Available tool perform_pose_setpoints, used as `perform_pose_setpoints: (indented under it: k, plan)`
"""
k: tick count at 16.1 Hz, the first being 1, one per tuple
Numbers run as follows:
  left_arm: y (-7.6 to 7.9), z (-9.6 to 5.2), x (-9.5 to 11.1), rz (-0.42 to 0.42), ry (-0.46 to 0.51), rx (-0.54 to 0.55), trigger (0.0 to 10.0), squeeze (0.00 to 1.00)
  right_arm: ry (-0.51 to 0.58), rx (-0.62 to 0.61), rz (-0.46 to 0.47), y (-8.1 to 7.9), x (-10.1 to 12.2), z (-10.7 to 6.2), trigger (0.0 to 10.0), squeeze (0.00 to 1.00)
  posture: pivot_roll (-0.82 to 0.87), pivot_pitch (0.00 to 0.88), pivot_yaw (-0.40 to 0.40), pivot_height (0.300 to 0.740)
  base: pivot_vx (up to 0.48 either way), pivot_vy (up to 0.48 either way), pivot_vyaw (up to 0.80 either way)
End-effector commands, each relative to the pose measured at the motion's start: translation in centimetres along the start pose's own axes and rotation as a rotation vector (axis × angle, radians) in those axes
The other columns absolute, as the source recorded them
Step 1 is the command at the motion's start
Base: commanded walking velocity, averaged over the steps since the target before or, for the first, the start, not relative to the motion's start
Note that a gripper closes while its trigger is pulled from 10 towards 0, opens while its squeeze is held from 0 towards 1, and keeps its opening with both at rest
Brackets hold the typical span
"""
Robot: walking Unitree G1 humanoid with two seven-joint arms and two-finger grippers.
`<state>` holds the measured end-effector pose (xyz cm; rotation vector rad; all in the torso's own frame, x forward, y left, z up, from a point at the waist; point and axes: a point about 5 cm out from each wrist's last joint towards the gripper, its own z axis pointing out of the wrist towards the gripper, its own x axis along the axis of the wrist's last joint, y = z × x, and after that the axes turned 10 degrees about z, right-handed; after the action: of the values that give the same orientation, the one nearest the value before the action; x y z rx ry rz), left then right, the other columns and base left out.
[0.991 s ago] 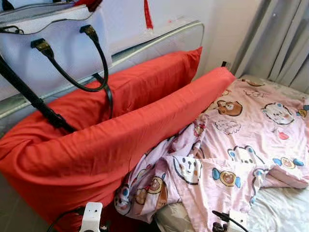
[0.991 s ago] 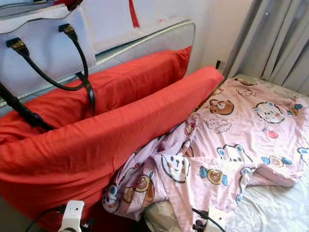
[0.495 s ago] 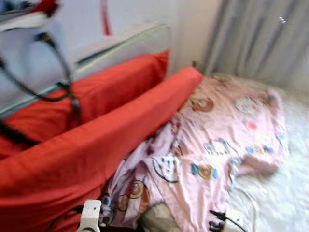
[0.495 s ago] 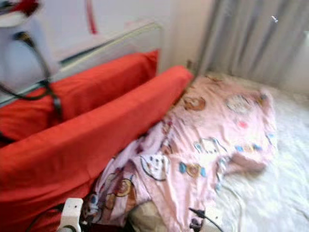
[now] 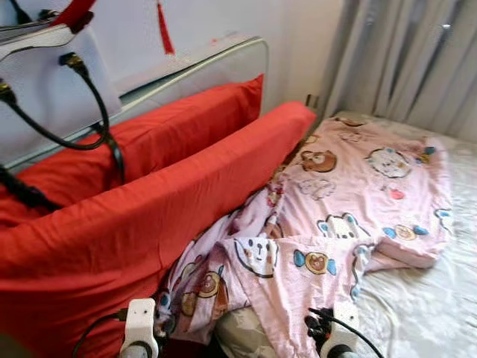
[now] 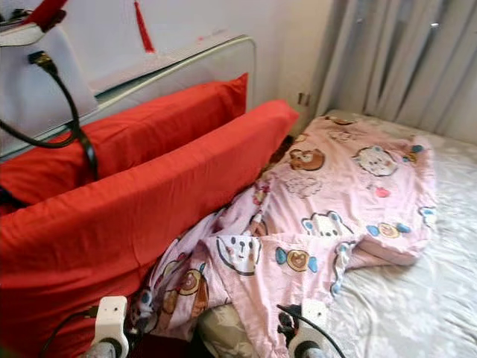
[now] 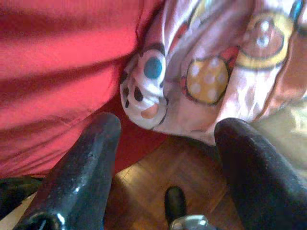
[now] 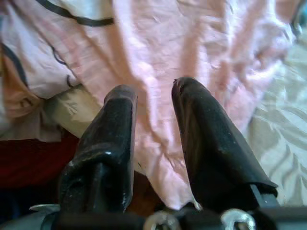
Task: Clean up the room
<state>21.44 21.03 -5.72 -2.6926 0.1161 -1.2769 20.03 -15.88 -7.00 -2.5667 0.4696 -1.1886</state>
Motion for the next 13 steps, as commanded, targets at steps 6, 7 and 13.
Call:
perform_pose_setpoints:
  k: [6,7,13]
  plan:
    - [-1.2,0.3,3.4,-0.04,0.204,0.038,10.0,0.0,0.09,0.048,-0.052,-0.3,1.8,0.3,10.0,0.0,-0.01,0.0,-0.01,0.74,0.0,0.0,0.0]
    - [-1.2,0.3,3.6,-0.009,0.227,0.019,10.0,0.0,0.084,0.04,-0.076,-0.2,1.8,0.3,10.0,0.0,-0.01,0.0,-0.008,0.74,0.0,0.0,0.0]
    - [-1.0,0.3,4.9,-0.008,0.282,0.026,10.0,0.0,0.11,0.045,-0.071,-0.5,2.3,0.4,10.0,0.0,-0.01,0.0,-0.013,0.715,0.0,0.0,0.0]
